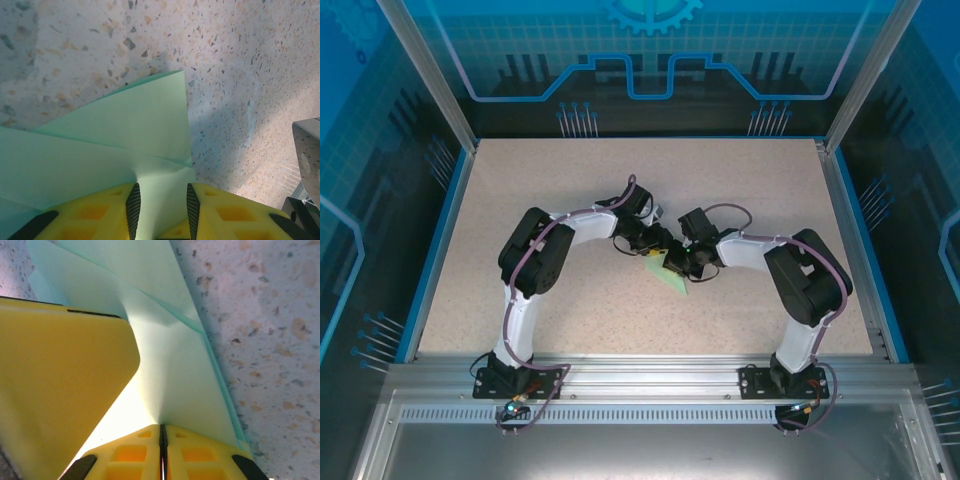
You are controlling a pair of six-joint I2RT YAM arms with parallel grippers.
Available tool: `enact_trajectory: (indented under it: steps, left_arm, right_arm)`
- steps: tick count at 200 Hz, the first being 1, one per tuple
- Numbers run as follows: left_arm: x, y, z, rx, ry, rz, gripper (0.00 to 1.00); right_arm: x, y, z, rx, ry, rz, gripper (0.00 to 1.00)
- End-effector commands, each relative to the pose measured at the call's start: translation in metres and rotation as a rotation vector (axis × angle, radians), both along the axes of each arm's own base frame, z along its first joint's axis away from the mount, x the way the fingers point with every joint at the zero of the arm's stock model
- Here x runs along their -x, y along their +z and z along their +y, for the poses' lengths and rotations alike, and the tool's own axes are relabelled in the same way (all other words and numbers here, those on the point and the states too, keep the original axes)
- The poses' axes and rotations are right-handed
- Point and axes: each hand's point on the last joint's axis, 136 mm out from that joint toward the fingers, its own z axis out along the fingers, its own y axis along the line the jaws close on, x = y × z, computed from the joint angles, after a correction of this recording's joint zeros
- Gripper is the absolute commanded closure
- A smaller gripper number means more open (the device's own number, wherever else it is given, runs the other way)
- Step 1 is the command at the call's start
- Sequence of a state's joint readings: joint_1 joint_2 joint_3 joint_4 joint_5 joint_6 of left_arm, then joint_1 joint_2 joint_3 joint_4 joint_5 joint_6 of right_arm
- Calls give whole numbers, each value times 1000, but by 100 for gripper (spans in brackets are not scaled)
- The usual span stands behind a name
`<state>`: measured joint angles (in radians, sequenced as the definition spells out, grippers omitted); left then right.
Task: Fold a paper plane with a square sheet of paper (fold left side to right side)
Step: Fourth fold the wing at the center of the table.
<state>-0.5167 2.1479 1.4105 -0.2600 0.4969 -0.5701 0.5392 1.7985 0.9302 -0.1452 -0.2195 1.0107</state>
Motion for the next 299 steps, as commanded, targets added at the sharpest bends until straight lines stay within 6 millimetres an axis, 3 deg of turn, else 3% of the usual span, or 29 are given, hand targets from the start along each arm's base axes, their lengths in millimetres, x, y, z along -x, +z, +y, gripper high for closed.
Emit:
enact_trajectory:
  steps: [1, 111, 170, 193, 220, 252, 274, 299]
  left_arm:
    - [9, -35, 21, -105, 35, 69, 65]
    - [9, -41, 26, -137, 40, 75, 65]
    - [2, -22, 20, -110, 33, 47, 61]
    - [-8, 1, 12, -64, 26, 22, 59]
    - [-26, 47, 3, 15, 26, -39, 51]
    - [-36, 97, 7, 76, 49, -118, 39]
    - [-25, 105, 19, 64, 84, -138, 33]
    - [-2, 94, 37, 62, 149, -127, 29]
  right_arm:
    - [30, -23, -12, 83, 3, 102, 90]
    - [100, -35, -59, 157, 22, 212, 90]
    - [125, -36, -86, 148, -30, 225, 90]
    - [124, -26, -88, 123, -14, 187, 89]
    - [107, -1, -90, 107, 28, 59, 86]
    - [81, 40, -97, 114, 98, -143, 63]
    - [72, 60, -101, 132, 140, -232, 53]
    - [67, 69, -103, 143, 181, -298, 46]
